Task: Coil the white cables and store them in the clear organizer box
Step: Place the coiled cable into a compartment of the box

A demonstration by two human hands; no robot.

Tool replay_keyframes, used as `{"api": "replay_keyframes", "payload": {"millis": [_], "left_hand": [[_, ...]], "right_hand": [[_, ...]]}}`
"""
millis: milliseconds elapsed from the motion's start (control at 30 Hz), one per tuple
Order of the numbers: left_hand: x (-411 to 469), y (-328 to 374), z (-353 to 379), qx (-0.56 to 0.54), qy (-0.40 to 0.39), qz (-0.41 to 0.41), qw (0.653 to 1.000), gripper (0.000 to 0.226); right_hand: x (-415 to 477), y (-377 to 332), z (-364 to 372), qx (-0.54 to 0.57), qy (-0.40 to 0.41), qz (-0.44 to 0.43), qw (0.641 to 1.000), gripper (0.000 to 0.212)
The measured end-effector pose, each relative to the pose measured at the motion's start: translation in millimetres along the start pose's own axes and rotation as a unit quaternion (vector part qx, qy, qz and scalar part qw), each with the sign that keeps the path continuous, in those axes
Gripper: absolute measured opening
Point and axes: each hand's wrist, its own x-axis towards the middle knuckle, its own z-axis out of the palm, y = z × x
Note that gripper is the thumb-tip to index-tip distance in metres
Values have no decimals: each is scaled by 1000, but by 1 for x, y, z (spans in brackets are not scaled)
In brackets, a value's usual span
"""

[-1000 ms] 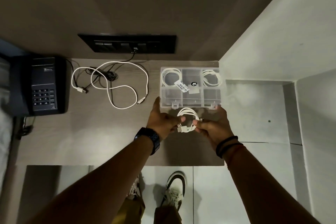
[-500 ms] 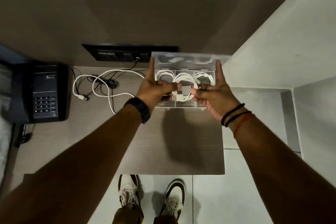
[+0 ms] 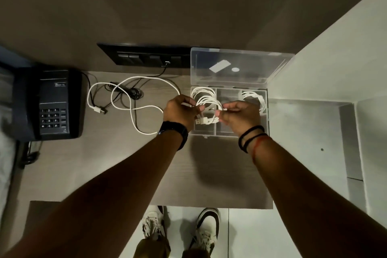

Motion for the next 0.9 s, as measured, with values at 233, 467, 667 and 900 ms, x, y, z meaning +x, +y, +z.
{"api": "replay_keyframes", "payload": {"millis": [233,467,667,900], "left_hand": [[6,-31,1,111,61,-7,992,17],[0,-39,4,221,101,115,963,8],[0,-41,-1,280,79,156,944,11],[3,-41,-7,267,83,180,943,10]], "right_hand": [[4,25,18,-85,22,5,996,28],[-1,28,23,-190,56,-40,979,21],[-5,24,31,-290,53,-69,953,19],[-2,22,42,-446,17,-89,891,21]]}}
